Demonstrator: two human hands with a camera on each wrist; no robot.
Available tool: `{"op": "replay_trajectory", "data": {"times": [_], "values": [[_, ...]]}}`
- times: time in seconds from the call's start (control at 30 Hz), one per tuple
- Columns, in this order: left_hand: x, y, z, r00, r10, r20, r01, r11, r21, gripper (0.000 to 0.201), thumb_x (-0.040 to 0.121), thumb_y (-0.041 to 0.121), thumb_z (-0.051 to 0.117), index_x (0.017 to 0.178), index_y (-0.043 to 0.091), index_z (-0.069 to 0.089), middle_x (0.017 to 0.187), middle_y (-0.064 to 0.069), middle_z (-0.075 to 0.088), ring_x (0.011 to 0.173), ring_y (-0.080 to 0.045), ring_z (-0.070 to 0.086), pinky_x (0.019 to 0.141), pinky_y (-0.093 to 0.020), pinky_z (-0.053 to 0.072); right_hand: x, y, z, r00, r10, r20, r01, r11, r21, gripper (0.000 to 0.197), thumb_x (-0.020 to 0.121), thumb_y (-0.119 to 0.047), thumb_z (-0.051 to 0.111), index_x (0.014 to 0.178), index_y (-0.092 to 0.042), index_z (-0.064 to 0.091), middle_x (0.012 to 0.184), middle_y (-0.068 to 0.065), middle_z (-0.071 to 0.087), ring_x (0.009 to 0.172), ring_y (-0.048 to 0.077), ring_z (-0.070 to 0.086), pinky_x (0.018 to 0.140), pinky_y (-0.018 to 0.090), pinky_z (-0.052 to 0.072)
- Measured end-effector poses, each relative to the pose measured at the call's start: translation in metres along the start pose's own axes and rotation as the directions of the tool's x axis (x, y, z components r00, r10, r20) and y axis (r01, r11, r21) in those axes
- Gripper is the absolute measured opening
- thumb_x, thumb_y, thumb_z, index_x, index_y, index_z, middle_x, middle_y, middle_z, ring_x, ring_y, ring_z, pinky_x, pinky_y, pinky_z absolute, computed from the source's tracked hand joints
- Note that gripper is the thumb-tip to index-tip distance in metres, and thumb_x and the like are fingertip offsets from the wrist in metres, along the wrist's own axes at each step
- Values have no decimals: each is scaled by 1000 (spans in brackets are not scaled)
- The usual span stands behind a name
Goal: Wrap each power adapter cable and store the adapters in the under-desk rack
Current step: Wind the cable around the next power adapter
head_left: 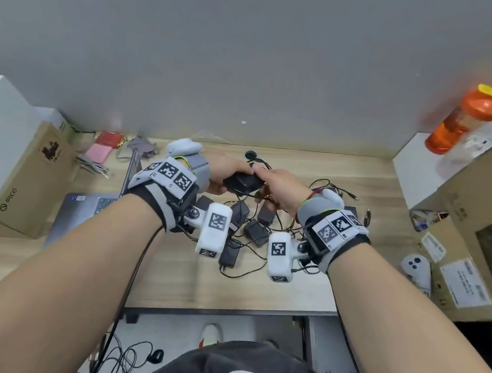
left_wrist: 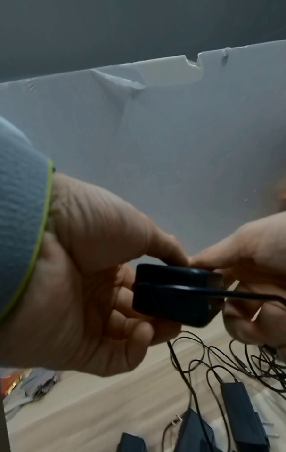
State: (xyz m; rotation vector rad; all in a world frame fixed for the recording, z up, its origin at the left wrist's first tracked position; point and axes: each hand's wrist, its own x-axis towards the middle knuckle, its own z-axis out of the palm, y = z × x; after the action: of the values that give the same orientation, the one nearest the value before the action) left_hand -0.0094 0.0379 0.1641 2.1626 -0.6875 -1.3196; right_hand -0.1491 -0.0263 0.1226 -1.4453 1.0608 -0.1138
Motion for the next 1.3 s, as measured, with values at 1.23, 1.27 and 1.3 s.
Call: {"op": "replay_trajectory", "data": {"times": [1.23,1.27,1.3], "values": [[8,29,-16,978,146,148,-75,910,-407,46,92,47,60,113,6,57,98,-14,61,84,-35,70,68,-40,62,5,-1,-46,966,-218,-140,185,958,-219,48,90,-59,57,73,-16,70,63,6,42,46,7,38,57,25,32],[7,29,-15,974,155,163,-76,909,-409,47,92,45,61,116,5,56,104,-15,60,86,-34,69,67,-40,62,5,-6,-48,961,-236,-144,202,954,-220,46,92,-54,57,72,-14,67,59,1,46,41,1,38,57,24,32],[8,28,-14,972,167,167,-83,904,-419,48,92,43,63,119,4,56,109,-16,59,89,-32,67,65,-38,62,6,-9,-51,957,-249,-149,214,952,-218,44,93,-51,56,70,-15,64,57,-3,47,38,-1,39,56,23,32]]}}
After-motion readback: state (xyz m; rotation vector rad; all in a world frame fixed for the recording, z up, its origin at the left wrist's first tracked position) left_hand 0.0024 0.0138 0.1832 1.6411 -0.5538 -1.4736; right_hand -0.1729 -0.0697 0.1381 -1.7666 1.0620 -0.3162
